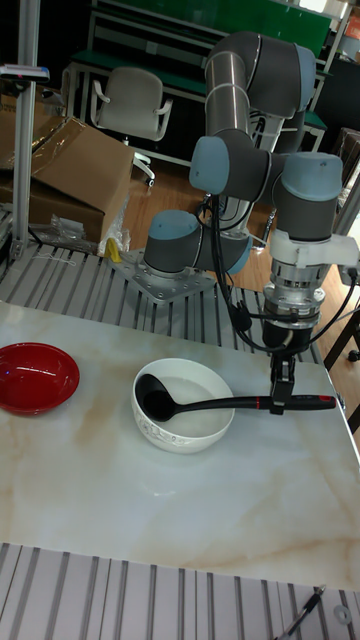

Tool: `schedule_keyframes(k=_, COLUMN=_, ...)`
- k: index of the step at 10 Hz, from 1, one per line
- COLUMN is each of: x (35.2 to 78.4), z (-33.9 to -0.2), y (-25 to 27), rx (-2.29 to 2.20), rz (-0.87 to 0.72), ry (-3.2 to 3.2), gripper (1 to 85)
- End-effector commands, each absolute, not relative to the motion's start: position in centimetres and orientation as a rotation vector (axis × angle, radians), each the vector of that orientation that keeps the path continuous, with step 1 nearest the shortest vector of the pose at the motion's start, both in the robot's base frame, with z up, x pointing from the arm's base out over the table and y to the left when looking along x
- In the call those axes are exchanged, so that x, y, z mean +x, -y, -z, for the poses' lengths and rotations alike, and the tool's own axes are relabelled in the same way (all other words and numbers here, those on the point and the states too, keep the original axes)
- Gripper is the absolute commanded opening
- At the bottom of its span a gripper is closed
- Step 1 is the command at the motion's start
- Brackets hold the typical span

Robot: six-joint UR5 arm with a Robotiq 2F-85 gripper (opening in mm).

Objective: Scoop water with a large spoon from one bowl to another

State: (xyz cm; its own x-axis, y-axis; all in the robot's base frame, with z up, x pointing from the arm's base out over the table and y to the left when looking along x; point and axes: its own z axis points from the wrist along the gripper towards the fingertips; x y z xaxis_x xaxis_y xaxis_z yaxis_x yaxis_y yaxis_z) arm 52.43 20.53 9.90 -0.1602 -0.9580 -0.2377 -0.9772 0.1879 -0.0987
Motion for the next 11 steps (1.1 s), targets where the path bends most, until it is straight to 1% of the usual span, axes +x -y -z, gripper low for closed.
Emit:
schedule_keyframes(k=1, x=52.52, z=-9.94, y=-20.54, rx=-1.847, rz=-0.12, ry=-2.216, gripper=43.7)
schedule_keyframes(k=11, x=52.49, z=-9.27, y=-19.95, rx=-1.855, rz=-0.103, ry=-2.211, gripper=43.7)
